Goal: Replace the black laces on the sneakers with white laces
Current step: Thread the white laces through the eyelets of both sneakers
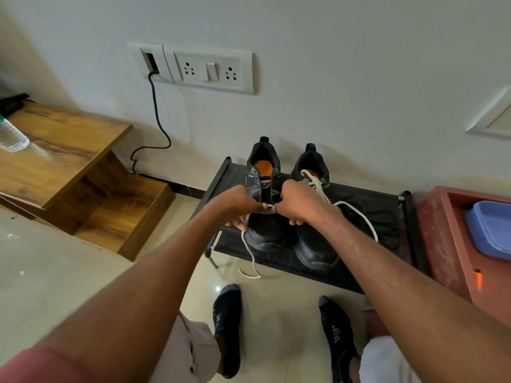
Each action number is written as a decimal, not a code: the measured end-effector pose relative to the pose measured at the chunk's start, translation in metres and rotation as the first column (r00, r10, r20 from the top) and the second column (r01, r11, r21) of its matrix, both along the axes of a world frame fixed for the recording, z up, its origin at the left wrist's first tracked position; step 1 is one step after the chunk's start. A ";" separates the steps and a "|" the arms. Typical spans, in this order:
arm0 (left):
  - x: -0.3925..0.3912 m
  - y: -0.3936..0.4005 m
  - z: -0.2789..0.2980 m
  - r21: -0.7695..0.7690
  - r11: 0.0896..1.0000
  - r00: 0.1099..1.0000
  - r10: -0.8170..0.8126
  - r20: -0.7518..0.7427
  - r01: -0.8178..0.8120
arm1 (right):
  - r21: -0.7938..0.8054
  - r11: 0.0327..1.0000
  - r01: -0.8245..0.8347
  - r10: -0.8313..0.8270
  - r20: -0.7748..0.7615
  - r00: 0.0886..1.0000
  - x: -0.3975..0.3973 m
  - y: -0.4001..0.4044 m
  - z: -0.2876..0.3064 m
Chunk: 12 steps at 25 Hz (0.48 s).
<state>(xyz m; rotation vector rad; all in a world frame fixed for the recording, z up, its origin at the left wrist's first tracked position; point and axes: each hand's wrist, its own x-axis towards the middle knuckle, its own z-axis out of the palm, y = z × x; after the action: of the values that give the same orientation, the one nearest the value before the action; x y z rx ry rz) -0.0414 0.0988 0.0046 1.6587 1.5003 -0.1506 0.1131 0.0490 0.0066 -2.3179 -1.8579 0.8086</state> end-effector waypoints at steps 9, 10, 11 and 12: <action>0.008 0.011 -0.020 0.186 0.982 0.999 0.035 -0.038 -0.027 | 0.038 0.999 -0.021 0.020 0.039 0.999 0.003 -0.002 -0.012; 0.005 0.012 -0.018 0.142 0.984 0.994 0.104 0.029 -0.107 | 0.054 0.998 -0.020 0.017 0.054 0.998 0.004 -0.003 -0.012; 0.001 0.012 -0.015 0.067 0.978 0.977 0.189 0.100 -0.196 | 0.067 0.998 -0.023 0.018 0.069 0.997 0.003 -0.004 -0.013; -0.004 0.013 -0.012 -0.036 0.961 0.948 0.277 0.157 -0.275 | 0.072 0.997 -0.023 0.017 0.081 0.997 0.003 -0.004 -0.014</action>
<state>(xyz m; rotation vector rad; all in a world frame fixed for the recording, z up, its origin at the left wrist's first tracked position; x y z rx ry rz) -0.0452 0.1116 -0.0073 1.3963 1.5842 0.1233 0.1159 0.0446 -0.0075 -2.3235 -1.9108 0.6470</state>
